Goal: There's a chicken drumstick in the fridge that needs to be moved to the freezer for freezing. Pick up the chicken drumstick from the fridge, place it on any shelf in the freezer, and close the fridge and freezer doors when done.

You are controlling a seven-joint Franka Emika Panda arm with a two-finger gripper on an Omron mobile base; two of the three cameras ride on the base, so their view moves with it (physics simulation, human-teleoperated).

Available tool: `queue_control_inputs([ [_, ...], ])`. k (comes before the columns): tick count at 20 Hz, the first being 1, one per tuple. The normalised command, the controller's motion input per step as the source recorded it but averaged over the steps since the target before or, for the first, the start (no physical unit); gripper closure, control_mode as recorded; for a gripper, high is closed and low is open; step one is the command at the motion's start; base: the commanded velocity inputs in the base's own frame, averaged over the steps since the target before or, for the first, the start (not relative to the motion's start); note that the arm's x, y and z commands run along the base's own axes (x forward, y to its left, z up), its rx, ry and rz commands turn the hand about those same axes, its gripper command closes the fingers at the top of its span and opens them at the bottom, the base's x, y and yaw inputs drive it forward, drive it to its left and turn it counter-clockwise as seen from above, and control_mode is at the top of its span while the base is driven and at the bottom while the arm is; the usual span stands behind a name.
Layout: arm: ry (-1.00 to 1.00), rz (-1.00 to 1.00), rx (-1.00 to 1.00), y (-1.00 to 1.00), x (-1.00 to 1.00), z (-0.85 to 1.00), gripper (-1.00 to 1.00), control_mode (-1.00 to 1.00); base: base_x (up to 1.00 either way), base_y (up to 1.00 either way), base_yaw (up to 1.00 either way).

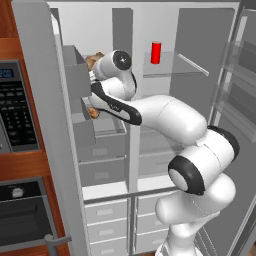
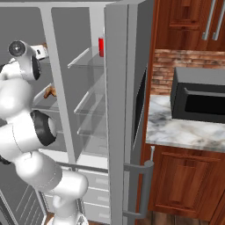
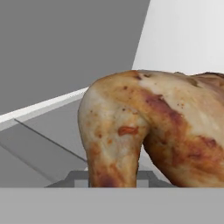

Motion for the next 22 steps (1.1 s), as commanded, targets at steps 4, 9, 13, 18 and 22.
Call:
queue_control_inputs([
  [4,0.03,-0.08,-0.01,0.11,0.40,0.00,1.00,-1.00,0.00,0.00,0.00],
  [9,0.00,-0.02,0.00,0.11,0.50,-0.03,1.00,-1.00,0.00,0.00,0.00],
  [13,0.02,0.00,0.00,0.00,0.33,-0.24,1.00,-1.00,0.00,0.00,0.00],
  [18,0.06,0.00,0.02,0.00,0.35,-0.51,1.00,-1.00,0.00,0.00,0.00],
  [22,0.04,0.00,0.00,0.03,0.39,-0.72,-1.00,-1.00,0.00,0.00,0.00],
])
